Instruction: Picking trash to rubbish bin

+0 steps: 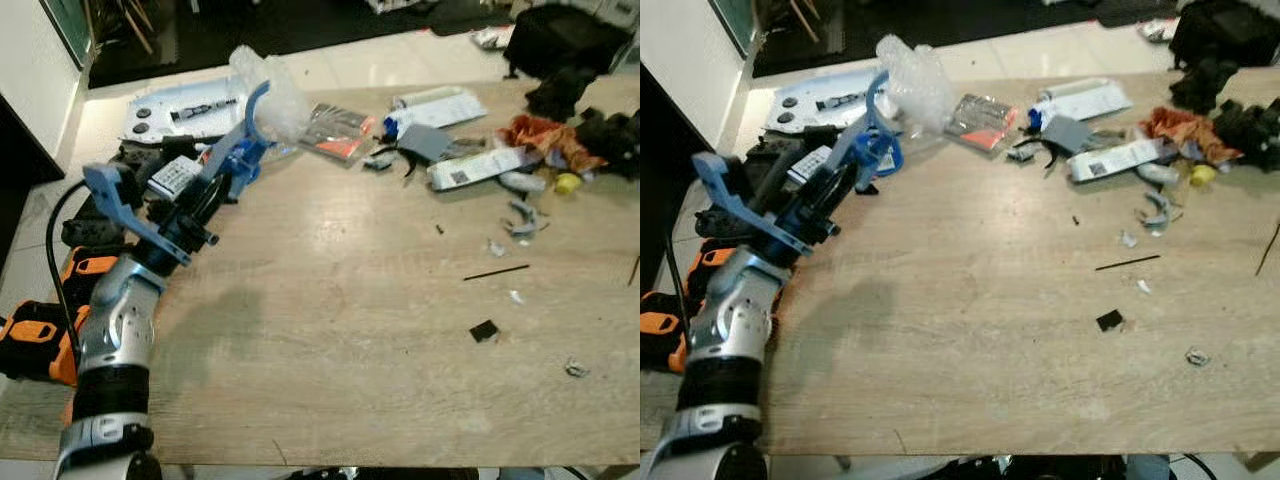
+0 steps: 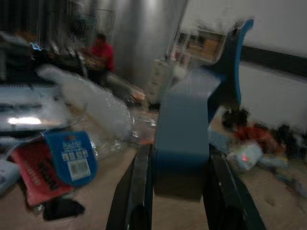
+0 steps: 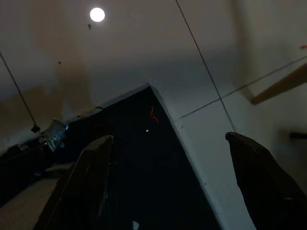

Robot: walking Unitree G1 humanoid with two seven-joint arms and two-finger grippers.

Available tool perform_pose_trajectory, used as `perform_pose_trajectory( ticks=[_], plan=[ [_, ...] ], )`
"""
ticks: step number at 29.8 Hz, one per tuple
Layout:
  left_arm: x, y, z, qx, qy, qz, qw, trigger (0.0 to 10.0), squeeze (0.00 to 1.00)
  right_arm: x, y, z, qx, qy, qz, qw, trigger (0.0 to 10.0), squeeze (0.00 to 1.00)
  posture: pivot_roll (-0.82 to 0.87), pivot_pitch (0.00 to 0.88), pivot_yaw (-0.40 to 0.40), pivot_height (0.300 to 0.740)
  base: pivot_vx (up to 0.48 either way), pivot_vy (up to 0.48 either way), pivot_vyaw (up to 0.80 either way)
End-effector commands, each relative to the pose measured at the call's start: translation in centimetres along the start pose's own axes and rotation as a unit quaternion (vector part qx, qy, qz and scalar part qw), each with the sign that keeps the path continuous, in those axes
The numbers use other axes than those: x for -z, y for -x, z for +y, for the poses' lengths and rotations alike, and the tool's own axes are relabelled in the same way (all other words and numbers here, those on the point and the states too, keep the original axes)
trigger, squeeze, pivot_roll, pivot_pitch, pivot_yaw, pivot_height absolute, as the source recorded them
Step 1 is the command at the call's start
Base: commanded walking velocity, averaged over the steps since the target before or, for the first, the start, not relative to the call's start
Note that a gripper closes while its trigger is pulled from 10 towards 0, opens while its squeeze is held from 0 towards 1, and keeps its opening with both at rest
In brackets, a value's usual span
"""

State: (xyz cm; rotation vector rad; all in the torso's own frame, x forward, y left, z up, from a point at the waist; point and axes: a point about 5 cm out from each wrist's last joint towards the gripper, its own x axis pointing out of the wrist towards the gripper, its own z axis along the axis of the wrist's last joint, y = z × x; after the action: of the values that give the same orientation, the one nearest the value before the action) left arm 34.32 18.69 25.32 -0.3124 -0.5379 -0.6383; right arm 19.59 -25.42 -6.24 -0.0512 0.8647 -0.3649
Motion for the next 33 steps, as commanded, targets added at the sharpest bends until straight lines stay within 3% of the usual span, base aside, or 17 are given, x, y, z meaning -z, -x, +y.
perform_pose_trajectory(
  ticks=[1,11,24,33],
  plan=[
    [0.0,0.5,-0.1,-0.01,-0.009,0.001,1.0,10.0,0.0,1.3,0.2,0.0,-0.005,0.012,0.026,1.0,10.0,0.0,-0.14,0.146,0.047,0.74,0.0,0.0,0.0],
    [1.8,1.8,-1.9,-0.046,-0.011,0.038,0.998,10.0,0.0,0.3,0.0,0.1,-0.011,0.03,0.02,0.999,10.0,0.0,-0.13,0.119,0.014,0.74,-0.051,0.0,0.0],
    [2.2,1.1,-2.6,-0.054,-0.011,0.036,0.998,10.0,0.0,-0.4,-0.2,0.0,-0.013,0.042,0.018,0.999,10.0,0.0,-0.13,0.085,-0.001,0.74,-0.308,0.0,0.0],
    [2.0,1.1,-2.2,-0.055,-0.02,0.039,0.998,10.0,0.0,-0.7,-0.2,0.6,-0.021,0.044,0.016,0.999,10.0,0.0,-0.12,0.063,0.005,0.74,-0.321,0.0,0.0]
  ],
)
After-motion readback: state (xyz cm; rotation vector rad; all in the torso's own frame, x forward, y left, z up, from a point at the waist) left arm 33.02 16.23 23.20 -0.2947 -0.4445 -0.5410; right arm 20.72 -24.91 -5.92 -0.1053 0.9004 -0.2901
